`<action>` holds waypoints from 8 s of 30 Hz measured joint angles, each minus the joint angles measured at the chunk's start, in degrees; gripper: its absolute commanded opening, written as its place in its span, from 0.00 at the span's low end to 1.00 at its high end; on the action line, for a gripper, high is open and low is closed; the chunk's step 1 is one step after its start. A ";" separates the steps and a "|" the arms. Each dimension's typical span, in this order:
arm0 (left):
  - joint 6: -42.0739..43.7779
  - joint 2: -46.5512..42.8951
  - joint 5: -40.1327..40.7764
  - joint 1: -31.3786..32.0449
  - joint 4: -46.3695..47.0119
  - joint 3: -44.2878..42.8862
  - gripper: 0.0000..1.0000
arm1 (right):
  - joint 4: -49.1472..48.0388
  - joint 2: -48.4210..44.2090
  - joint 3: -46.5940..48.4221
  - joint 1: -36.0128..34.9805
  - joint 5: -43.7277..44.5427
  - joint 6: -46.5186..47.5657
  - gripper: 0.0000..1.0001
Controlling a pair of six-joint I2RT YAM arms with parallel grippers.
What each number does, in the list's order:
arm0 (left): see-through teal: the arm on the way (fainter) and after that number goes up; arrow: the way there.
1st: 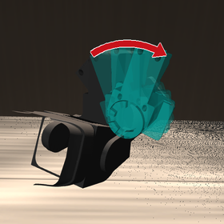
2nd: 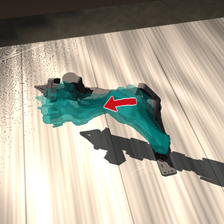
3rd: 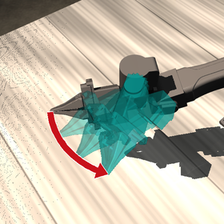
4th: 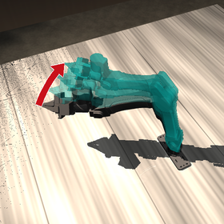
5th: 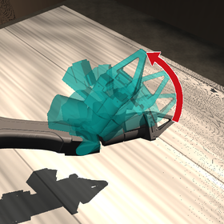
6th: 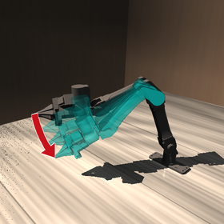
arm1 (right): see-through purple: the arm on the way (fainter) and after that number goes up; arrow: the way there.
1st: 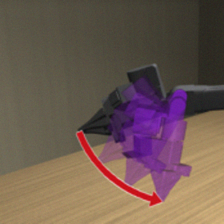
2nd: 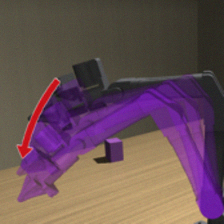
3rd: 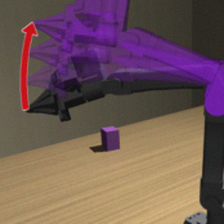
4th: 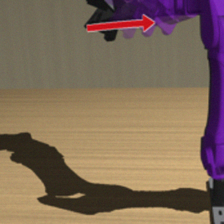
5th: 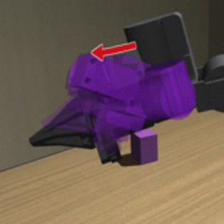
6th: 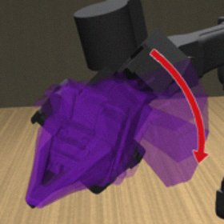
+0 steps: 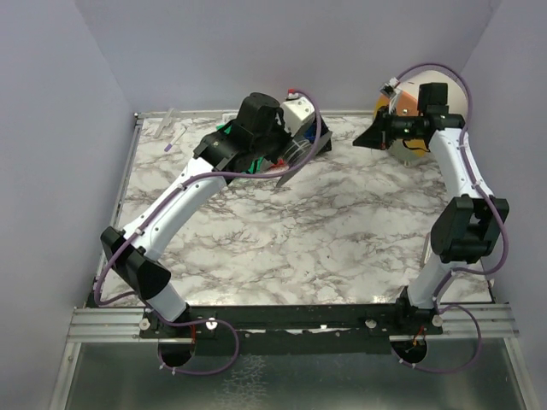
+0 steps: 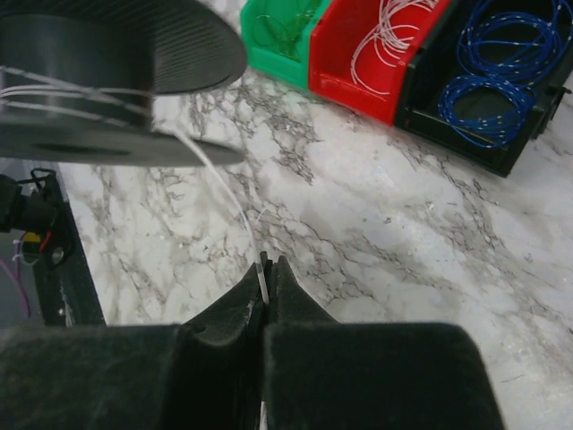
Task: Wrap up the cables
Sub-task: Wrap the cable around the cable reel.
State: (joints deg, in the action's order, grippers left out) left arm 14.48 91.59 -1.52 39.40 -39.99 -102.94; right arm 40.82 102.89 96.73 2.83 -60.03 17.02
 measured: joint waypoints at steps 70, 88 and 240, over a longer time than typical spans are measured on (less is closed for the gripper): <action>-36.11 2.60 -23.98 -15.80 13.88 2.27 0.00 | -45.42 -9.31 -31.50 -22.47 46.29 -29.66 0.01; -33.16 2.27 -35.30 -13.55 16.26 4.83 0.00 | -51.45 -15.98 -34.23 -10.14 51.74 -29.42 0.01; -24.52 -1.75 -28.15 -14.29 7.76 3.48 0.00 | -50.36 -17.40 -35.06 -9.40 24.85 -32.59 0.01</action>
State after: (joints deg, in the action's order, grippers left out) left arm -10.04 89.84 -29.67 25.10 -32.23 -99.46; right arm -9.54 85.49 61.67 -6.57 -35.18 -15.57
